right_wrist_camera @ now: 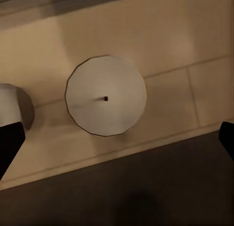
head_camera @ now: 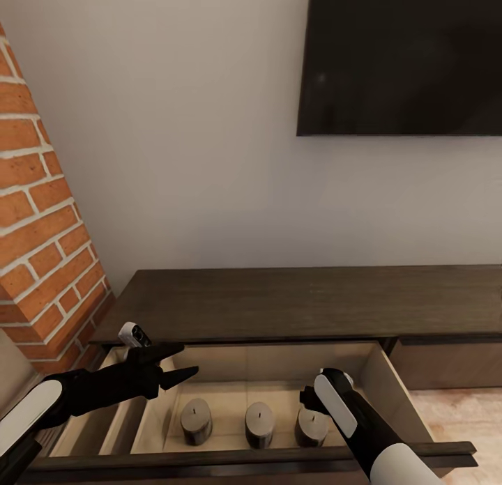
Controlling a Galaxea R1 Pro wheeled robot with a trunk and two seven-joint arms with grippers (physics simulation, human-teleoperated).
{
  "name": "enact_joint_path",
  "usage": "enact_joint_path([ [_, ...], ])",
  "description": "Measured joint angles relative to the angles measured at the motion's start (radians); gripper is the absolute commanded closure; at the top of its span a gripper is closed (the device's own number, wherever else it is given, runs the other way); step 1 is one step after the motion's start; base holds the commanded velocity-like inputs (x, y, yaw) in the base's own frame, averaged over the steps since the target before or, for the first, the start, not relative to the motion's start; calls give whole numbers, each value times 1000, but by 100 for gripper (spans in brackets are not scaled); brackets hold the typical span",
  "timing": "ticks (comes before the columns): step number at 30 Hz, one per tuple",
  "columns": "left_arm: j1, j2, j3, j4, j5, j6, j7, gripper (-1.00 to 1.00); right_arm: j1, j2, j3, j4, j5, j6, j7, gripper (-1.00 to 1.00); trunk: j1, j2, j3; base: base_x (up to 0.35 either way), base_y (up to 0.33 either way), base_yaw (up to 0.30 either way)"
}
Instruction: Place each of the two pumpkins and all three candles from the living room inside a cabinet in the living room (use any cabinet), then make sure every cabinet is closed, and position the cauldron so it is next to a table in the living room.
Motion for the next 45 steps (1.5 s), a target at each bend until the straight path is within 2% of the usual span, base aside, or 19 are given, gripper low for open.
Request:
enact_joint_path([
  [25, -1, 0, 0, 28, -12, -2, 20, -100, 0, 0, 0, 0, 0, 1, 0, -100, -96, 175, 78, -1, 0, 0],
  [33, -1, 0, 0, 31, -12, -2, 20, -100, 0, 0, 0, 0, 0, 1, 0, -100, -126, 231, 103, -190, 59, 0],
  [45, -1, -1, 0, 31, -10, -3, 20, -100, 0, 0, 0, 0, 0, 1, 0, -100, -173, 315, 141, -14, 5, 0],
])
